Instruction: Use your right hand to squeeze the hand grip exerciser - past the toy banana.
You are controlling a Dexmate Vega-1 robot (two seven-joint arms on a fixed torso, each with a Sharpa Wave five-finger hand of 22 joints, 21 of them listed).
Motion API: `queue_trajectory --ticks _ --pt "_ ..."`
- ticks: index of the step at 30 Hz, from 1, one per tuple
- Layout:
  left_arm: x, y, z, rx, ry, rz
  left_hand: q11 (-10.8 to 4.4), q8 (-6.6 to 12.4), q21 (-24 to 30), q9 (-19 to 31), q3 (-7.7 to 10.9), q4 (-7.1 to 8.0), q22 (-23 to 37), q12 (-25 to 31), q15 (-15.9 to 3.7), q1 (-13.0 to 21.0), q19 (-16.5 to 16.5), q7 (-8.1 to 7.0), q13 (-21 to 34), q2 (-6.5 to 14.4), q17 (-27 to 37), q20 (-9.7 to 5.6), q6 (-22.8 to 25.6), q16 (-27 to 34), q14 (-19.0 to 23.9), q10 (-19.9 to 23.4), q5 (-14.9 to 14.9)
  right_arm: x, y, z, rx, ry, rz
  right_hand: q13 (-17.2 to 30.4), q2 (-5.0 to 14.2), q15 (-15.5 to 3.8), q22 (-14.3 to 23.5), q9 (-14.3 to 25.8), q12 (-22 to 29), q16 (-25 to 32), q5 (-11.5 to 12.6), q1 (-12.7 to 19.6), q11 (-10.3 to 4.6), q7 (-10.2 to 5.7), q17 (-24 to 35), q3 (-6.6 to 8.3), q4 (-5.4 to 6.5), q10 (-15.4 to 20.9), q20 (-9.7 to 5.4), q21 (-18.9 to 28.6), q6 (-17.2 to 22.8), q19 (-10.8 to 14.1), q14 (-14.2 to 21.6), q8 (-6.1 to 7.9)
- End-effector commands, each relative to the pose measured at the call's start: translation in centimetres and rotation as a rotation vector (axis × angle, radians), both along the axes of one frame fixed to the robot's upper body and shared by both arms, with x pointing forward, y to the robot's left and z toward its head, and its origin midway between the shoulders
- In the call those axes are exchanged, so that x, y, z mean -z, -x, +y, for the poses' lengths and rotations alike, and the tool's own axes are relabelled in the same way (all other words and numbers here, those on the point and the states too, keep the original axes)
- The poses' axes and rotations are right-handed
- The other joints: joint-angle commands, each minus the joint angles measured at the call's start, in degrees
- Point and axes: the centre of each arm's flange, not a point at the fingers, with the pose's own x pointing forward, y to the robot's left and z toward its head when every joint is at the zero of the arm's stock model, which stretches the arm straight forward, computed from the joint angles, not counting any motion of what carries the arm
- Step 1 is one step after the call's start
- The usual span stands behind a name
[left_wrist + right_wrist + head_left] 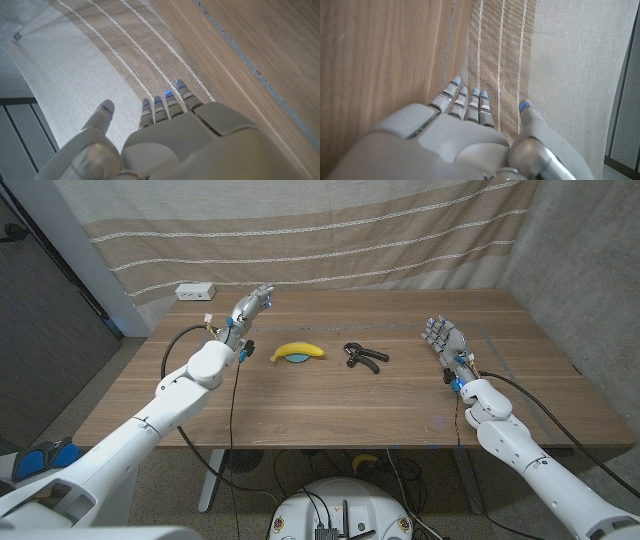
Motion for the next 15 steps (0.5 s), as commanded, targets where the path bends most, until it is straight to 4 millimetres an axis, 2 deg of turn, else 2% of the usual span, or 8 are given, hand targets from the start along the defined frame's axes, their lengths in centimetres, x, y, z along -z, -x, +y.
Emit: queue_trajectory --ticks 1,15 --pt "-1.8 0.4 -0.6 -0.037 -0.104 -0.023 -0.03 0.3 0.05 0.06 0.14 -0.59 0.31 0.17 0.2 0.79 0.6 -0.21 0.3 0.06 0.11 0.31 0.46 -0.24 0.78 0.25 -0.18 0.3 0.1 0.2 -0.019 0.011 -0.003 0.23 -0.16 0.29 0.06 0.31 0.12 0.23 0.56 0.41 -0.24 0.07 0.17 0.16 -0.39 0.62 0.04 -0.33 0.78 0.52 0.45 0.24" --pt "-3.5 0.4 -1.9 -0.065 -0.196 -0.05 -0.55 0.3 0.13 0.1 0.5 -1.69 0.37 0.25 -0.1 1.16 1.5 0.04 0.34 0.32 0.12 0.28 1.87 -0.24 1.92 1.73 -0.27 0.5 0.7 -0.1 -0.035 -0.001 -0.027 0.26 -0.09 0.47 0.07 0.34 0.05 0.26 0.72 0.74 -0.04 0.1 0.21 0.35 -0.92 0.9 -0.05 -0.39 1.05 0.71 0.53 0.16"
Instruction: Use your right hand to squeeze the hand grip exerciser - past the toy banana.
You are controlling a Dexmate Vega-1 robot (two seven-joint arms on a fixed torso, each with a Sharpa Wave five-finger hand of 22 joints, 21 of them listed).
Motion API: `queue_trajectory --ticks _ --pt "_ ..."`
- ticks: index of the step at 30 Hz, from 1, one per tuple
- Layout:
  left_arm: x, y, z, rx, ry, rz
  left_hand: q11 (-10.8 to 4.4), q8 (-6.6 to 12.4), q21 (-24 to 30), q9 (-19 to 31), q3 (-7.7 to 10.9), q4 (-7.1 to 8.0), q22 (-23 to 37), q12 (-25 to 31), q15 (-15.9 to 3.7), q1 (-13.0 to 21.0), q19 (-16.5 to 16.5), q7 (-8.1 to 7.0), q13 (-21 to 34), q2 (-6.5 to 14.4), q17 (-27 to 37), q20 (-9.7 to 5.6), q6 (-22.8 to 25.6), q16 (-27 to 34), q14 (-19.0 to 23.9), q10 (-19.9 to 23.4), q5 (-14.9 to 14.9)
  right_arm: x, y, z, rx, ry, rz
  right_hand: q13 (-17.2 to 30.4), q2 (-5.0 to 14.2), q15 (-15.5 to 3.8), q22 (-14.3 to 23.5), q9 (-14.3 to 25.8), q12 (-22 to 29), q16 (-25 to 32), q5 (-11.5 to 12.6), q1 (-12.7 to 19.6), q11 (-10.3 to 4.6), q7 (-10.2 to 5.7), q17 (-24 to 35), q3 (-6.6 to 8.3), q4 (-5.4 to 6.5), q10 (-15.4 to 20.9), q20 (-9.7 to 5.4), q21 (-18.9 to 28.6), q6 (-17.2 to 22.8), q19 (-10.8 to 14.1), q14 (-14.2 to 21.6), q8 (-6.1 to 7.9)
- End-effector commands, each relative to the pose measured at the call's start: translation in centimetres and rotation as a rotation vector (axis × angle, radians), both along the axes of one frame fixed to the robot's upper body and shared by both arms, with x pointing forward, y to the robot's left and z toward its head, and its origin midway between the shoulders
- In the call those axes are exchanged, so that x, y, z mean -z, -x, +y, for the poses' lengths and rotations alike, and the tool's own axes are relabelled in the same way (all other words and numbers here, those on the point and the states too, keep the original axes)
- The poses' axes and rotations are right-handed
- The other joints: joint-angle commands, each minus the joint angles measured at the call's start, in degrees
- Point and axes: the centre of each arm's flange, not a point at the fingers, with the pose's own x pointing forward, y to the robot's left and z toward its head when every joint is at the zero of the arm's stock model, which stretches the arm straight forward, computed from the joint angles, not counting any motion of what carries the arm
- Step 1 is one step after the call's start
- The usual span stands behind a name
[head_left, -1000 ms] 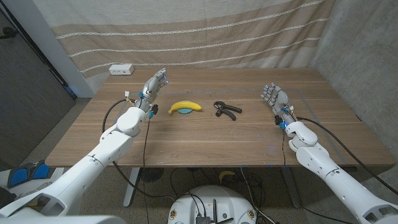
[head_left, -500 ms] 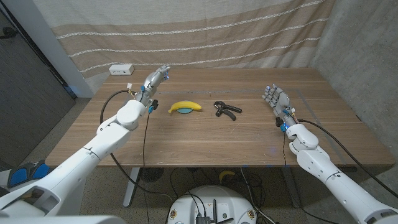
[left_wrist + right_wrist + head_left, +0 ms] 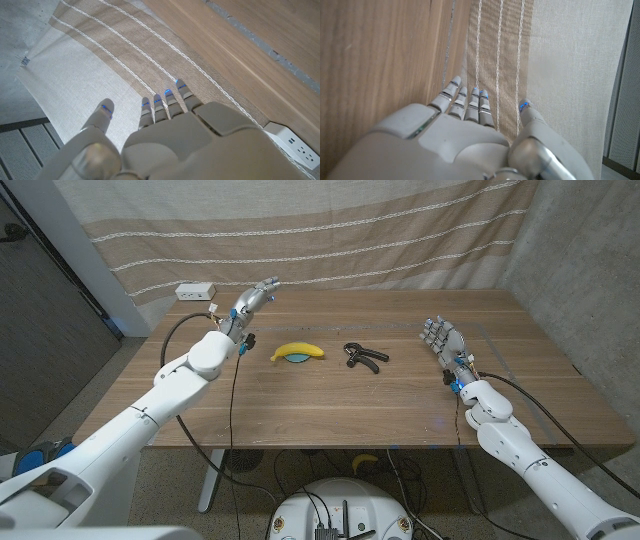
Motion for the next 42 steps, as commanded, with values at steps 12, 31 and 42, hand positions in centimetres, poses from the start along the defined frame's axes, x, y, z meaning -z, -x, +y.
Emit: queue_trajectory --ticks 12,31,42 --pt "-3.2 0.6 -2.4 -0.068 -0.188 -0.055 -0.45 0.86 0.29 0.17 1.25 -2.0 0.16 0.45 -0.69 1.66 1.88 0.12 0.11 1.35 0.1 -0.16 4.45 -0.21 2.22 3.28 -0.19 0.0 1.0 0.0 -0.03 0.016 -0.034 0.29 -0.05 0.5 0.08 0.36 0.13 0.43 0.4 0.91 0.2 -0.02 0.17 0.3 -0.62 0.96 -0.24 -0.2 0.64 0.8 0.59 0.04" --pt "-6.0 0.7 -4.6 -0.122 -0.36 -0.105 -1.19 0.61 0.33 0.22 1.78 -3.5 0.23 0.41 -1.34 2.64 2.62 0.34 0.14 1.57 0.06 -0.19 5.81 -0.15 3.88 4.8 -0.44 0.5 1.3 -0.6 -0.024 0.008 -0.032 0.35 0.06 0.56 0.1 0.4 0.09 0.63 0.59 1.15 0.68 0.0 0.35 0.47 -1.07 1.39 -0.22 -0.25 1.22 1.1 0.93 0.07" --pt "-7.1 0.6 -5.9 -0.15 -0.441 -0.115 -1.36 0.38 0.22 0.25 1.91 -3.98 0.25 0.17 -1.43 2.98 2.56 0.24 0.15 1.61 0.05 -0.16 5.88 -0.34 3.89 4.79 -0.52 1.1 1.6 -0.9 -0.019 -0.006 -0.024 0.38 0.08 0.89 0.12 0.43 0.01 0.74 0.67 1.17 0.61 -0.02 0.49 0.51 -1.23 1.48 -0.16 -0.27 1.68 1.29 1.07 0.12"
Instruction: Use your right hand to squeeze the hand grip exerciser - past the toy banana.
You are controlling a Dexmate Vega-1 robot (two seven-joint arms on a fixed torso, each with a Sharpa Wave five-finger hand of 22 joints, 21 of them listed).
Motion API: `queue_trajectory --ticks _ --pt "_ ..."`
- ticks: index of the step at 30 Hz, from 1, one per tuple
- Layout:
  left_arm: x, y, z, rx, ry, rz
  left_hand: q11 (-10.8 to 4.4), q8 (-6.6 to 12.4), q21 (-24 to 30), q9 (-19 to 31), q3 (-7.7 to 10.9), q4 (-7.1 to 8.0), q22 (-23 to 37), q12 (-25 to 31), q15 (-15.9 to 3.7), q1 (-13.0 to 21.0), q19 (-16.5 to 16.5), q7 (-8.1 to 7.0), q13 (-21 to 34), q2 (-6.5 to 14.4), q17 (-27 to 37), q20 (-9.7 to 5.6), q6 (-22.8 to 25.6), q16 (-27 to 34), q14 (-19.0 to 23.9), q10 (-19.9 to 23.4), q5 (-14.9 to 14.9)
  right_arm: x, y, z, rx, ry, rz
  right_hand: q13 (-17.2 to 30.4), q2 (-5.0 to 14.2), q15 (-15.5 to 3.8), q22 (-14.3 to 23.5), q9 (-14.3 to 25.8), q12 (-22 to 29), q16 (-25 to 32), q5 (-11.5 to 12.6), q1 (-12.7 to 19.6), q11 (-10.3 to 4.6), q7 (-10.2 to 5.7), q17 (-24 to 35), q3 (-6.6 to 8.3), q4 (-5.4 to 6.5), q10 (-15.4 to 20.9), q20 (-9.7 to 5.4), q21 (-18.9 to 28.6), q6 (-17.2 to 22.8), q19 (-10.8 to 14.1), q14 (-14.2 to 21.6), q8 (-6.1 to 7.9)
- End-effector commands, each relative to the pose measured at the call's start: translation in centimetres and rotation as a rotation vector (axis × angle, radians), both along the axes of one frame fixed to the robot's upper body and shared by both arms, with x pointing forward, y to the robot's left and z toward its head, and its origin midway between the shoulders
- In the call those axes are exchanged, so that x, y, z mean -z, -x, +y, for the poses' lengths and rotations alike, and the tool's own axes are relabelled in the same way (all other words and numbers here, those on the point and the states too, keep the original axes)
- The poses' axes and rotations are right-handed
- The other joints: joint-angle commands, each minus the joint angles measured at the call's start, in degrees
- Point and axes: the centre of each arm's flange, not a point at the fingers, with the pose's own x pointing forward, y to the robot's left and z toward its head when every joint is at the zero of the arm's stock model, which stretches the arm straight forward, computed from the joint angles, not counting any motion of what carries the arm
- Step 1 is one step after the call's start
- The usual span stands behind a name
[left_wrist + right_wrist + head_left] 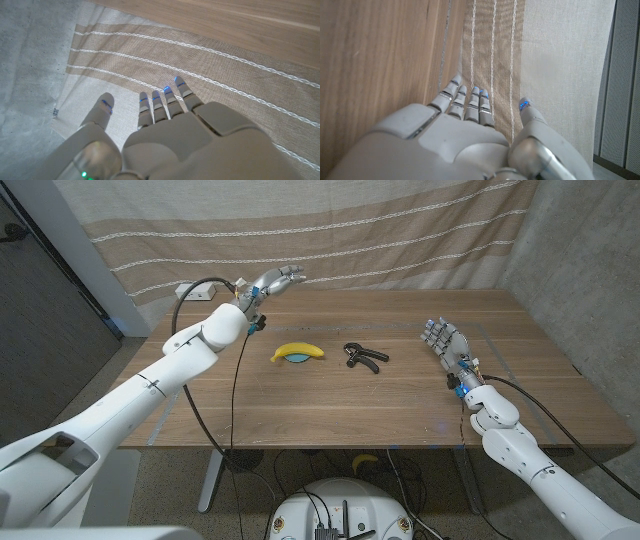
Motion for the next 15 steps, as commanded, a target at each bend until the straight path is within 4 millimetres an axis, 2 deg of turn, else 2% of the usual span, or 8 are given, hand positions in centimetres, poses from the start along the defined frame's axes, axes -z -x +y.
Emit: queue_trajectory --ticks 1,15 --pt "-1.4 -0.1 -1.6 -0.035 -0.099 -0.018 -0.04 -0.07 0.21 0.26 0.05 -0.4 0.27 -0.05 0.01 0.75 0.34 0.03 0.17 -0.17 0.2 0.03 0.78 -0.35 0.4 0.41 -0.08 0.5 0.2 -0.4 0.006 -0.013 0.005 0.1 -0.31 0.22 0.13 0.14 0.01 0.29 0.24 0.35 0.1 0.02 0.23 0.03 -0.3 0.38 -0.17 0.02 0.5 0.49 0.44 0.13" --pt "-2.2 -0.4 -3.3 -0.065 -0.204 -0.041 -0.43 -0.16 0.01 0.3 0.26 -0.87 0.3 -0.24 -0.03 1.3 0.11 0.03 0.19 0.11 0.21 0.04 1.24 -0.57 0.26 0.62 -0.15 0.9 0.5 -0.7 0.011 -0.026 0.006 0.13 -0.31 0.32 0.15 0.18 -0.1 0.36 0.29 0.3 0.23 0.11 0.4 0.03 -0.43 0.4 -0.11 -0.05 0.81 0.56 0.45 0.1"
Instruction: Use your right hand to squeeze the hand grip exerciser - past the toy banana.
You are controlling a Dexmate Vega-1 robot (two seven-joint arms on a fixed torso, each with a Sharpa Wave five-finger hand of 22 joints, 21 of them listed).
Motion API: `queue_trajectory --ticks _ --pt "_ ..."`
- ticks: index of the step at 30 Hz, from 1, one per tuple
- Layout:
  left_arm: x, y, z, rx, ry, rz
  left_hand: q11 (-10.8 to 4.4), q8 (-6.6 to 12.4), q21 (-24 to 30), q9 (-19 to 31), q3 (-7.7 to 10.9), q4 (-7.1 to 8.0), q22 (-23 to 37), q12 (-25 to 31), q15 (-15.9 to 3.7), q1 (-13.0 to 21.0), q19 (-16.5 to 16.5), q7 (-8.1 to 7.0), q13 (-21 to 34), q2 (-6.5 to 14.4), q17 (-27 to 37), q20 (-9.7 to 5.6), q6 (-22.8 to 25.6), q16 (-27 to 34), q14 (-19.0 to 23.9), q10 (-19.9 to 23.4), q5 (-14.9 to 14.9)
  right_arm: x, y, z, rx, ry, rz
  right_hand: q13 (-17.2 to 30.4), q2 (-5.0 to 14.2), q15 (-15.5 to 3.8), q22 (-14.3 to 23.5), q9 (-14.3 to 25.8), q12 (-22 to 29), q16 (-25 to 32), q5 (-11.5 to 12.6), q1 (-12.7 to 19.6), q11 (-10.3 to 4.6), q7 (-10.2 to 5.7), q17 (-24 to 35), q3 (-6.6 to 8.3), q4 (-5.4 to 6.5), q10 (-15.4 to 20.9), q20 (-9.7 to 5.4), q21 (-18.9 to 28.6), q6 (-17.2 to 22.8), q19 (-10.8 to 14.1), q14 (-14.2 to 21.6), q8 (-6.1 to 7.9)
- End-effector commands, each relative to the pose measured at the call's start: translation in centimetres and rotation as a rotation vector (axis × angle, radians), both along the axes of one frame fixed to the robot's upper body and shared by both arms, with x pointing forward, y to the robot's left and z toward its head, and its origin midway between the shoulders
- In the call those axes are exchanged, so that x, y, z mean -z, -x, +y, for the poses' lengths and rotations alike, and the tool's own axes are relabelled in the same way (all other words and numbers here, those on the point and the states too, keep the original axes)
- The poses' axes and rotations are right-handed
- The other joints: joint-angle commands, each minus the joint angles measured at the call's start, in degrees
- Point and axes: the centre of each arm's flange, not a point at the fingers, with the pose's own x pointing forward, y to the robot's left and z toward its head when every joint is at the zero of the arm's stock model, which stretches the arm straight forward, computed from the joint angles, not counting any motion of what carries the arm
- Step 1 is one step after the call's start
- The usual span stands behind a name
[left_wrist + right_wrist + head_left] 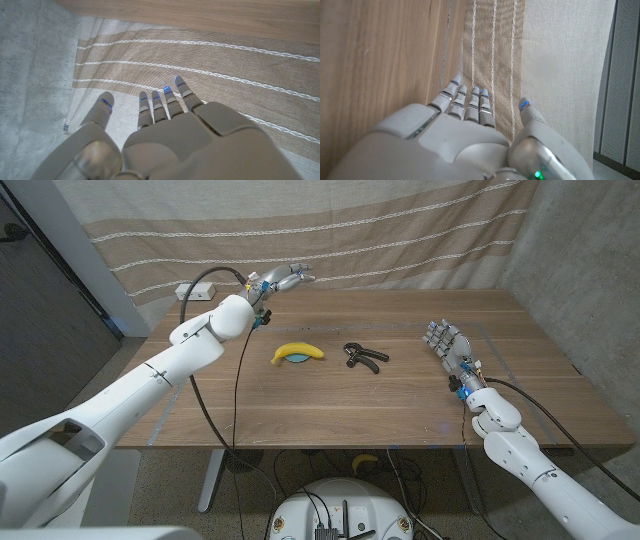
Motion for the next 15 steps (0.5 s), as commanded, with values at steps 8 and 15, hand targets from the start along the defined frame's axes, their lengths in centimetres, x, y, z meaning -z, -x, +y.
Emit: queue_trajectory --ticks 8,15 --pt "-1.1 -0.6 -2.5 -0.039 -0.144 -0.018 -0.26 -0.17 -0.09 0.32 0.33 -0.63 0.32 -0.16 -0.05 1.14 0.03 -0.05 0.21 0.23 0.22 0.05 0.99 -0.26 0.24 0.47 -0.21 0.8 0.4 -0.5 0.012 -0.024 0.005 0.16 -0.3 0.33 0.17 0.2 -0.12 0.39 0.32 0.26 0.2 -0.03 0.25 0.03 -0.5 0.53 -0.11 -0.08 0.77 0.62 0.45 0.06" --pt "-1.3 -0.8 -3.1 -0.053 -0.184 -0.024 -0.55 -0.2 -0.21 0.34 0.38 -0.8 0.33 -0.27 -0.26 1.41 -0.12 -0.03 0.22 0.34 0.24 -0.04 1.27 -0.34 0.13 0.56 -0.25 0.9 0.4 -0.6 0.015 -0.029 0.007 0.18 -0.29 0.29 0.17 0.21 -0.15 0.42 0.34 0.24 0.24 -0.03 0.33 0.03 -0.56 0.56 -0.1 -0.11 0.81 0.66 0.45 0.01"
